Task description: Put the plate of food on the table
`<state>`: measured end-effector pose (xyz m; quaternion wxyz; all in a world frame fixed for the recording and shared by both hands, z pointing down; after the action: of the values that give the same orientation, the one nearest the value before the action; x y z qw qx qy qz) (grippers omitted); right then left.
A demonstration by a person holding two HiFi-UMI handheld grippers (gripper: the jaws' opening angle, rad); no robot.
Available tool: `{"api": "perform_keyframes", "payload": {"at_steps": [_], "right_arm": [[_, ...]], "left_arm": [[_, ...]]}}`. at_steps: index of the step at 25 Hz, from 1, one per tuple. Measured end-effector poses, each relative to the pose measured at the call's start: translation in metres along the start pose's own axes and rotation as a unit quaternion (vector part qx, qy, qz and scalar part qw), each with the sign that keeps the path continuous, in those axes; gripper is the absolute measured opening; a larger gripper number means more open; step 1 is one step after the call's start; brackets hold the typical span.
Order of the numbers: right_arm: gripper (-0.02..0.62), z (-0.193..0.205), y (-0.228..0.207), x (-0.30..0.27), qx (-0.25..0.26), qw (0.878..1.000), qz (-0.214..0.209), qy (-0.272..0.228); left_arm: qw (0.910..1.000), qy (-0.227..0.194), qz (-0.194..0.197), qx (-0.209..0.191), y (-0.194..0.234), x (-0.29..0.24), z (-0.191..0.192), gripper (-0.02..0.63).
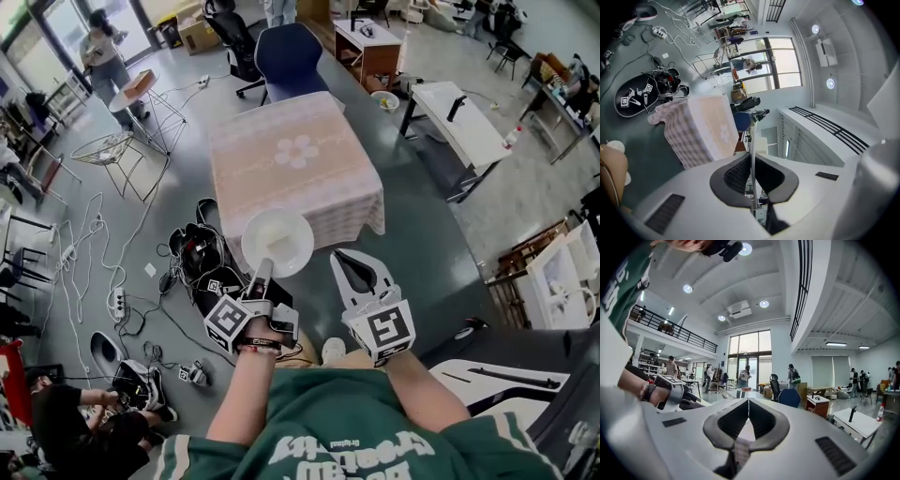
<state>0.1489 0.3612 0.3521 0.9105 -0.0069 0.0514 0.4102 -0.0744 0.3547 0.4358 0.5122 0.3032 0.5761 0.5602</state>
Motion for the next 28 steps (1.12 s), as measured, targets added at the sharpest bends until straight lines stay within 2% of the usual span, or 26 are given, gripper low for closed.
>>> {"api": "perform_keyframes", "payload": {"at_steps": [10, 17, 28], "right_arm": [[0.017, 0.005, -0.011, -0.014, 0.013, 1.0, -0.002, -0.02], [0.017, 0.008, -0.027, -0.027, 0.021, 0.999, -0.004, -0.024], [0.017, 0.018, -0.055, -0.08, 0.013, 1.0, 0.0, -0.006]], "left_arm": [[0.9996, -0.018, 0.02, 0.0, 0.003, -0.015, -0.007, 0.026], [0.9995, -0.017, 0.027, -0.009, 0.001, -0.036, -0.011, 0.026], [0.9999, -0.009, 0.012, -0.005, 0.006, -0.091, -0.043, 0.026]]}}
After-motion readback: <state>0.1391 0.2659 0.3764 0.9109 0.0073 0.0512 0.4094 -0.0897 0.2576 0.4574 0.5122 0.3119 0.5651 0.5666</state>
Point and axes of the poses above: the fingertips, and each gripper's own axes: x backward along the fingers, y to its left, z out of its underside, the point moved 8 cm from there along x, backward along the fingers, and after that the axes turned 5 degrees about -z, right-handed, at the moved point
